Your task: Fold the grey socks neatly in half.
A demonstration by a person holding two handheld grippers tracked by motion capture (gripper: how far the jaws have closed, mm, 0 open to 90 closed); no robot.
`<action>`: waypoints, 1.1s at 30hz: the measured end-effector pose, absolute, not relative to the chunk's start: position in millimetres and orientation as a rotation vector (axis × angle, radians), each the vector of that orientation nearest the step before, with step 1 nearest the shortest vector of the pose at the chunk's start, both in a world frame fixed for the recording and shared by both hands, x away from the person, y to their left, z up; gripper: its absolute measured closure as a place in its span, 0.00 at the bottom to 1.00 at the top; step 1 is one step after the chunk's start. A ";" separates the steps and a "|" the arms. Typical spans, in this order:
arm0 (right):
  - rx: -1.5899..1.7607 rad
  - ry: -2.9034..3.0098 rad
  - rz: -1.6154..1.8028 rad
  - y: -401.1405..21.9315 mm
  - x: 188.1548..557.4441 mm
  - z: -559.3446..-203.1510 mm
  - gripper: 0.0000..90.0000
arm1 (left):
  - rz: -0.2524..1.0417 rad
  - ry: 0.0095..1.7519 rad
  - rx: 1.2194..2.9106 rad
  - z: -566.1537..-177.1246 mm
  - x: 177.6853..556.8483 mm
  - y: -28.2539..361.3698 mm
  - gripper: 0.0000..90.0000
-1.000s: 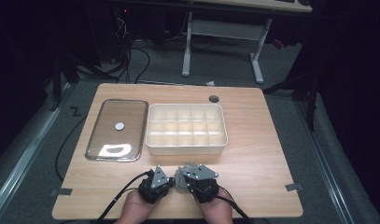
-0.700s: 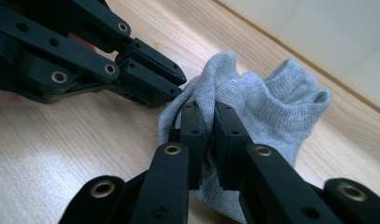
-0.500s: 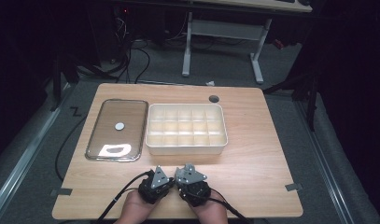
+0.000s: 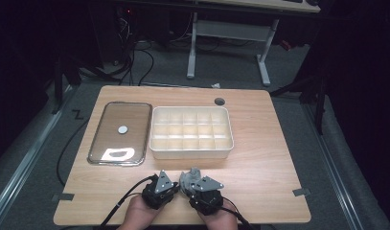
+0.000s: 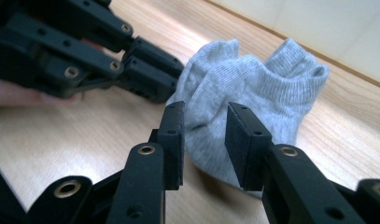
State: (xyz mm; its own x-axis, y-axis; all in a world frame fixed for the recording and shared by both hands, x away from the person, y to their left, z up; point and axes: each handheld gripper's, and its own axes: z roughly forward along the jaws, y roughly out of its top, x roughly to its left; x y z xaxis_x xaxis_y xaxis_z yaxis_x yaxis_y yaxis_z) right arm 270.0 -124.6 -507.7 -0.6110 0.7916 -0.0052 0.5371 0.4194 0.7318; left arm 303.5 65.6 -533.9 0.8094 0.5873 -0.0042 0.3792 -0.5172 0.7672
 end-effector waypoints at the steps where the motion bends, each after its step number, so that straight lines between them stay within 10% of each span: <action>1: 1.148 2.329 1.027 -124.3 271.1 -506.1 0.76 | 0.324 0.708 2.177 -533.8 303.5 65.8 0.90; 33: 1.104 2.265 1.036 -119.3 274.2 -485.2 0.99 | 0.313 0.697 2.176 -534.0 303.7 65.6 0.88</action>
State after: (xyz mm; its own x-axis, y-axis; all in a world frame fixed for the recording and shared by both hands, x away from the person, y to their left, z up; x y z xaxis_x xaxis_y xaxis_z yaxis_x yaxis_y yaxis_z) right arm 274.2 -119.3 -485.2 -0.5997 0.7992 -0.0418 0.4911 0.4087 0.7693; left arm 303.7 65.6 -534.0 0.8166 0.5772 -0.0105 0.3761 -0.5182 0.7681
